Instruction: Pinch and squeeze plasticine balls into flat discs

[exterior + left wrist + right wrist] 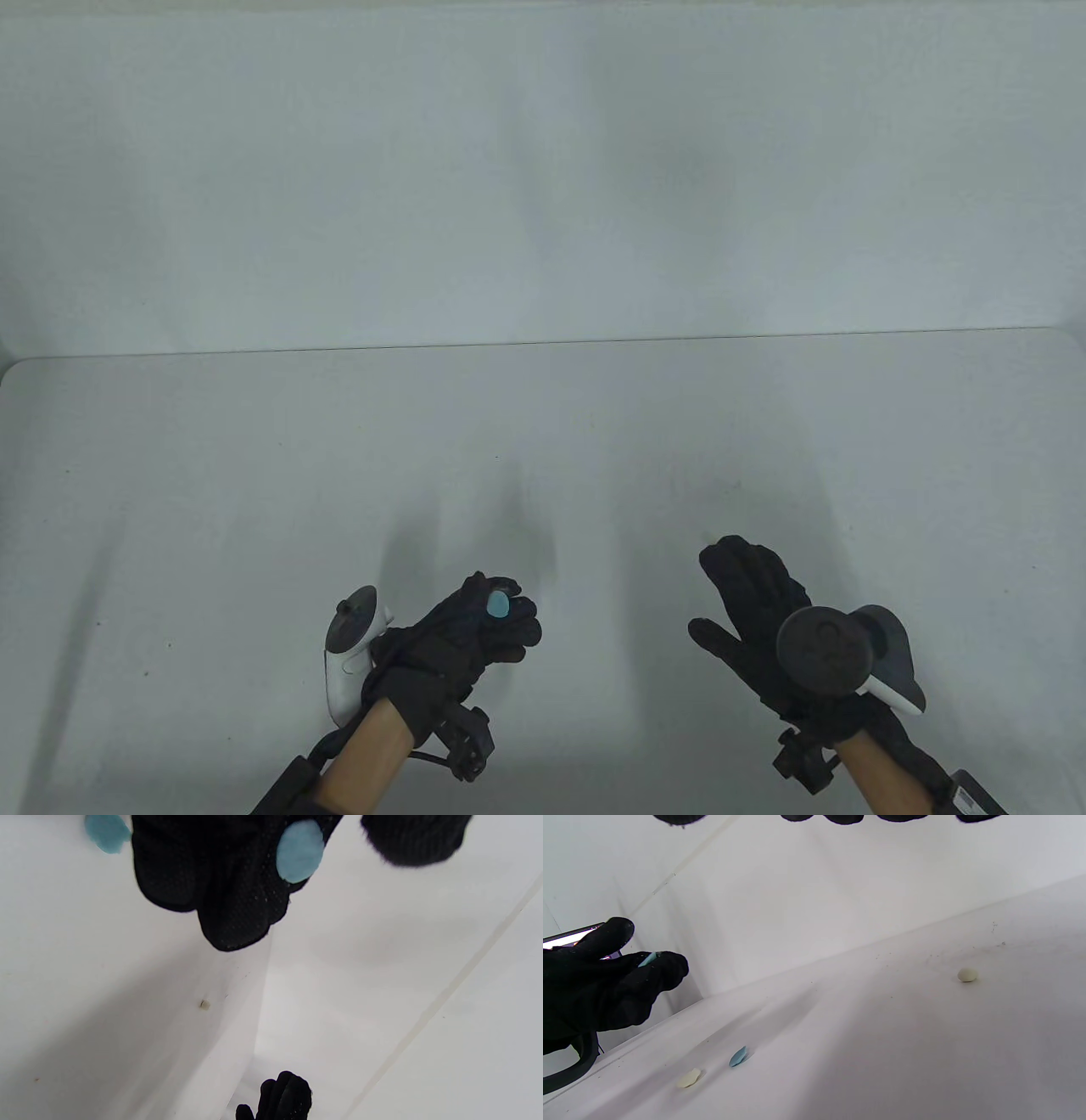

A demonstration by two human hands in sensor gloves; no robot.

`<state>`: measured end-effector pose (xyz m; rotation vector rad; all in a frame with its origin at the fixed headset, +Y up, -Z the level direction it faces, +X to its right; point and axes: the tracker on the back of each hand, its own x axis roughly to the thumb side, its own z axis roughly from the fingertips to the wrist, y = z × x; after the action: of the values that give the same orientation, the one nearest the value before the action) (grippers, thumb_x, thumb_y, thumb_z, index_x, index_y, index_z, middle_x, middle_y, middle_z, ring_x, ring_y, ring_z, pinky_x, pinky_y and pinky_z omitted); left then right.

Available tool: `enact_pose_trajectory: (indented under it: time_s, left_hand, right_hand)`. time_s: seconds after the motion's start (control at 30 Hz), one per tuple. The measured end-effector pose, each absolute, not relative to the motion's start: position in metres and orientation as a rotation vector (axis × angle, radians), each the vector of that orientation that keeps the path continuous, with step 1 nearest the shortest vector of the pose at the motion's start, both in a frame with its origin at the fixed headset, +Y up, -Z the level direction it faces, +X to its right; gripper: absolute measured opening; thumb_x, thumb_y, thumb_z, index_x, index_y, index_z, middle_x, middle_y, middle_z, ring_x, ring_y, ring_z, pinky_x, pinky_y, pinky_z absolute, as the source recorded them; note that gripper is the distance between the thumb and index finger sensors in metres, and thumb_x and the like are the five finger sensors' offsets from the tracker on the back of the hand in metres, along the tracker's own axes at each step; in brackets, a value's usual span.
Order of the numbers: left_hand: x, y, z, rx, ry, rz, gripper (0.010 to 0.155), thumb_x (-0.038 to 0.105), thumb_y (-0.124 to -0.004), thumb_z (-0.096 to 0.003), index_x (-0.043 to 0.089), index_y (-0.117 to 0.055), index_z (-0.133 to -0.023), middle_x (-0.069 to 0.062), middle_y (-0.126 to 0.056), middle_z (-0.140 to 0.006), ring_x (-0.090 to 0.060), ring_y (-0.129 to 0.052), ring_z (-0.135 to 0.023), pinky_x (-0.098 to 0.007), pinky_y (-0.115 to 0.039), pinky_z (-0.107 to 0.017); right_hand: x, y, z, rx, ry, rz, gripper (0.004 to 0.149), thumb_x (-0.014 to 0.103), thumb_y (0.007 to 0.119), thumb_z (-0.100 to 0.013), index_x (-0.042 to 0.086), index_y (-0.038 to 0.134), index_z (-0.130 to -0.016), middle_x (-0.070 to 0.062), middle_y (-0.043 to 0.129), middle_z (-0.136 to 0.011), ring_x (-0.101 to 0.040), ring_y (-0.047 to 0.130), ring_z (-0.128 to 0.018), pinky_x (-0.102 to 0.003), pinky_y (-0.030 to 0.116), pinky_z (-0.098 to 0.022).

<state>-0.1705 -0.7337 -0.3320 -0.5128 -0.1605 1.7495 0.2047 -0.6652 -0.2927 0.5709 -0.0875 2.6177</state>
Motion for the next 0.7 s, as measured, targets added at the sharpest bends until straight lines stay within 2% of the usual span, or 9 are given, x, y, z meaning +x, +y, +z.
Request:
enact_pose_trajectory:
  time_s: [0.07,0.17,0.33,0.5,0.6,0.7]
  left_hand:
    - [-0.1703,-0.7304,-0.3328,-0.492,-0.168,1.678,0.061,0.042,-0.075,-0.0524,0.005,-0.069,-0.101,-0.017,-0.085,-0.092,-0.027,-0.102,-0.074,-0.045,-0.081,-0.062]
    - [-0.1702,-0.7268,-0.332,-0.47,-0.168,1.624,0.048,0.034,-0.079,-0.0512,0.01,-0.077,-0.093,-0.012,-0.092,-0.084,-0.02,-0.107,-0.065,-0.04,-0.086,-0.058]
    - [-0.1708,-0.725,-0.3325,-0.438,-0.173,1.592,0.042,0.035,-0.082,-0.0488,0.012,-0.084,-0.084,-0.007,-0.1,-0.07,-0.012,-0.112,-0.051,-0.035,-0.092,-0.052]
    - [-0.1742,-0.7239,-0.3338,-0.401,-0.161,1.557,0.041,0.038,-0.083,-0.0473,0.013,-0.086,-0.08,-0.004,-0.102,-0.063,-0.009,-0.113,-0.043,-0.033,-0.094,-0.05]
    - [-0.1751,-0.7255,-0.3336,-0.406,-0.13,1.57,0.041,0.038,-0.082,-0.0482,0.013,-0.085,-0.081,-0.003,-0.101,-0.063,-0.008,-0.112,-0.043,-0.033,-0.093,-0.05]
    - [-0.177,-0.7322,-0.3333,-0.465,-0.086,1.624,0.043,0.036,-0.076,-0.0533,0.012,-0.077,-0.089,-0.006,-0.093,-0.073,-0.014,-0.106,-0.053,-0.04,-0.086,-0.056]
  right_hand:
    - [0.2047,-0.6649,-0.2926,0.572,-0.093,2.618,0.075,0.059,0.05,-0.059,0.013,0.032,-0.116,-0.019,0.033,-0.122,-0.055,0.041,-0.108,-0.075,0.049,-0.068]
    - [0.2046,-0.6656,-0.293,0.573,-0.085,2.617,0.075,0.059,0.05,-0.059,0.014,0.032,-0.116,-0.019,0.033,-0.122,-0.055,0.041,-0.108,-0.075,0.049,-0.068]
    - [0.2047,-0.6658,-0.2931,0.574,-0.085,2.617,0.075,0.059,0.051,-0.059,0.013,0.033,-0.116,-0.019,0.033,-0.122,-0.055,0.041,-0.108,-0.075,0.049,-0.068]
    - [0.2047,-0.6657,-0.2928,0.572,-0.088,2.615,0.075,0.059,0.05,-0.059,0.013,0.033,-0.116,-0.019,0.033,-0.122,-0.055,0.041,-0.108,-0.075,0.049,-0.068]
    - [0.2047,-0.6657,-0.2925,0.572,-0.087,2.618,0.075,0.059,0.05,-0.06,0.013,0.032,-0.116,-0.019,0.033,-0.122,-0.055,0.041,-0.108,-0.075,0.049,-0.068]
    - [0.2048,-0.6653,-0.2925,0.573,-0.095,2.615,0.075,0.059,0.05,-0.06,0.013,0.032,-0.116,-0.019,0.033,-0.122,-0.055,0.041,-0.108,-0.075,0.049,-0.068]
